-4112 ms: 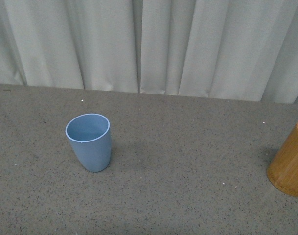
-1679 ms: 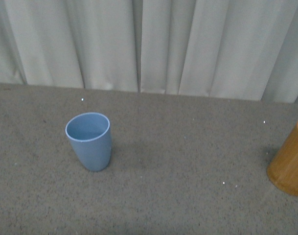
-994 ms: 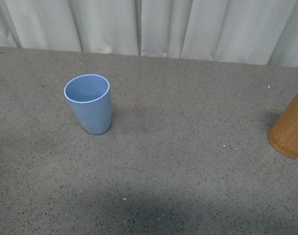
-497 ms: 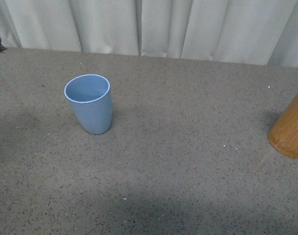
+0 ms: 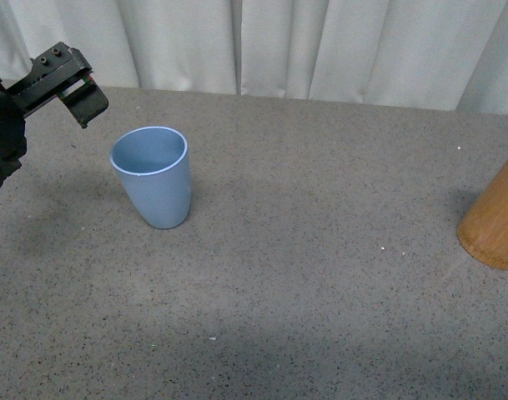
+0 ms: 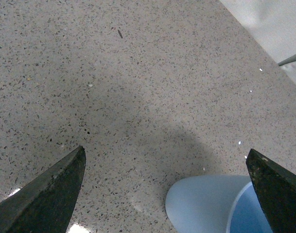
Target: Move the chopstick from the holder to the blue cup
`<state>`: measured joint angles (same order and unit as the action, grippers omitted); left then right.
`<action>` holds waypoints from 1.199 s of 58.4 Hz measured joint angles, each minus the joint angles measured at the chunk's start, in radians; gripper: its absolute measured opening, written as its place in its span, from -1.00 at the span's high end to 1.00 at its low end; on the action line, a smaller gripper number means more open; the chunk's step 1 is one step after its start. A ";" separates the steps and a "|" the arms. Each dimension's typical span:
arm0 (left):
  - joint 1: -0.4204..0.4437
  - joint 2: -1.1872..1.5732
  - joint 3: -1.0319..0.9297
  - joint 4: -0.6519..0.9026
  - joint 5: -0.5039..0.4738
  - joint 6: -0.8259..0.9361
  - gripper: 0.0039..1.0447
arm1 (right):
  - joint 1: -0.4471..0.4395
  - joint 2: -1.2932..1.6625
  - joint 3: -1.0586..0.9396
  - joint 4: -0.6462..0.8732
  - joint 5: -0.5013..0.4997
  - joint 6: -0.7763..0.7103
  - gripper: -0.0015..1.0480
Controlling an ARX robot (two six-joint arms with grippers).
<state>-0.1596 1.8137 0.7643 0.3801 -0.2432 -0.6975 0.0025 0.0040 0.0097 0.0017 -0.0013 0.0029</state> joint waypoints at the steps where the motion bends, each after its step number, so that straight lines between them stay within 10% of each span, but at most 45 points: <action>1: 0.000 0.002 0.002 -0.002 -0.001 0.000 -0.88 | 0.000 0.000 0.000 0.000 0.000 0.000 -0.81; 70: -0.013 0.100 0.045 -0.027 -0.008 -0.015 -0.88 | 0.000 0.000 0.000 0.000 0.000 0.000 -0.81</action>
<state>-0.1726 1.9133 0.8097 0.3527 -0.2512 -0.7124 0.0025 0.0040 0.0097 0.0017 -0.0013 0.0029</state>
